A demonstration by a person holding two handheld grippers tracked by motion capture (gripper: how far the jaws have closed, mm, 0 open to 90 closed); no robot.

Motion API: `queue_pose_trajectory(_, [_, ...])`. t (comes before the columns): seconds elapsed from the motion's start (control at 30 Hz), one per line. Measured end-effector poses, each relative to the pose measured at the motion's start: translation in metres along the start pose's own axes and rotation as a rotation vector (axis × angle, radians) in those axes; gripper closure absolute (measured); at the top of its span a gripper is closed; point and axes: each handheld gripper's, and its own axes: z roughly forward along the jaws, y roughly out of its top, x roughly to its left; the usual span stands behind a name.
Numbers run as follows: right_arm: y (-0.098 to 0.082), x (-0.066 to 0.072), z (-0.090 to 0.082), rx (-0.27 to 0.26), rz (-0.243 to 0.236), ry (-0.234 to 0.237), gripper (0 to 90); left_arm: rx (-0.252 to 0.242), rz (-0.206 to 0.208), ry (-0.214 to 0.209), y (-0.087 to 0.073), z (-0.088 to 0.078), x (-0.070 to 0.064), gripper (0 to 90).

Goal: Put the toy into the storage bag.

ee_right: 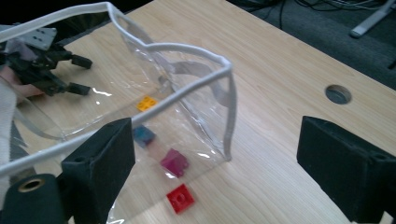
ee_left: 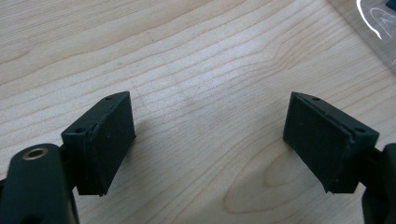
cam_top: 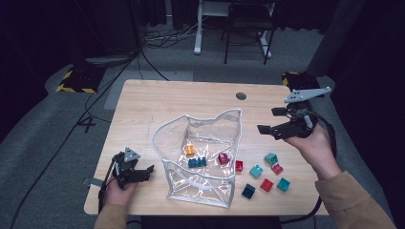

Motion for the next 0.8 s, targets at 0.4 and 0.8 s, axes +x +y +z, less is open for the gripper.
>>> queue_pose_trajectory(0.4, [-0.032, -0.03, -0.019, -0.011, 0.127, -0.074, 16.0, 0.0, 0.0, 0.001, 0.0, 0.0, 0.0, 16.8])
queue_pose_trajectory(0.8, [-0.091, -0.04, 0.002, 0.04, 0.168, -0.16, 23.2, 0.0, -0.001, 0.001, 0.0, 0.0, 0.0, 16.8])
